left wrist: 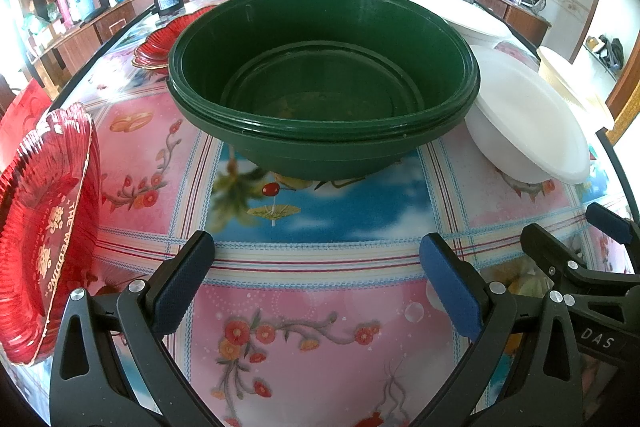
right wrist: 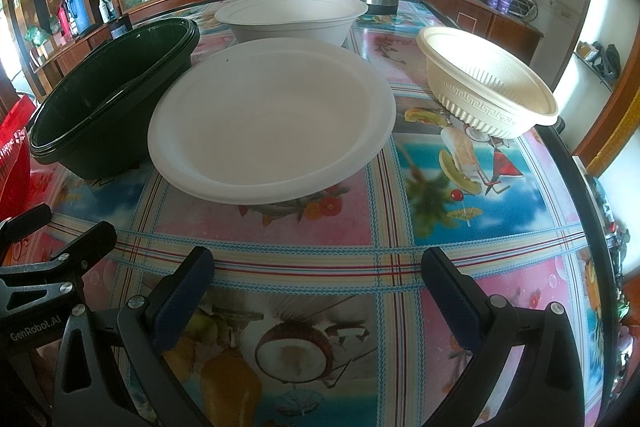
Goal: Organize plates and bowls
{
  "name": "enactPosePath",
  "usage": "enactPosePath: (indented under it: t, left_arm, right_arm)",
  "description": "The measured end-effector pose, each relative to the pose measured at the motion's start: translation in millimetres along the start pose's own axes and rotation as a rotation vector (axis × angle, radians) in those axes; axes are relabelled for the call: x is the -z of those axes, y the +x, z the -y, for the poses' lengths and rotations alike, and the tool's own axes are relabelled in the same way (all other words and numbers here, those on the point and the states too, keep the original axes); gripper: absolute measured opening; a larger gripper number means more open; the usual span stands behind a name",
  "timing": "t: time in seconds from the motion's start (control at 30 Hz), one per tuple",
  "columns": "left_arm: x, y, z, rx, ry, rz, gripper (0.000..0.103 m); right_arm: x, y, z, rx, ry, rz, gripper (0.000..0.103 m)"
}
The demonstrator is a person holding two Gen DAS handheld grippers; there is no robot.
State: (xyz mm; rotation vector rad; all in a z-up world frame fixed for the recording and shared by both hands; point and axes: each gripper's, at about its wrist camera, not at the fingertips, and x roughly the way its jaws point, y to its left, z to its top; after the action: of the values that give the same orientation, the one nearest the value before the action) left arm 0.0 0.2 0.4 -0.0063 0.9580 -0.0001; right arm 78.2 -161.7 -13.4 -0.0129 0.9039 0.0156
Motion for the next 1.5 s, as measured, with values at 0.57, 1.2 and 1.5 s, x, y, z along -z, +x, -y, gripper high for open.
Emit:
enactPosePath:
  t: [0.57, 1.2, 1.5]
  left_arm:
    - [2.6, -52.6, -31.6, 0.02, -0.014, -0.072, 0.103]
    - [-0.7, -112.6, -192.3, -0.166, -0.221, -0.015, 0.103]
    - [9.6, -95.1, -258.5, -0.237, -0.34, -0.057, 0.103]
  right_arm:
    - [-10.0, -47.9, -40.0, -0.092, -0.183, -0.042, 0.103]
    - [-47.3, -64.9, -180.5, -0.368, -0.383, -0.033, 0.102]
    - [-58.6, -35.8, -232.4, -0.422, -0.413, -0.123, 0.102]
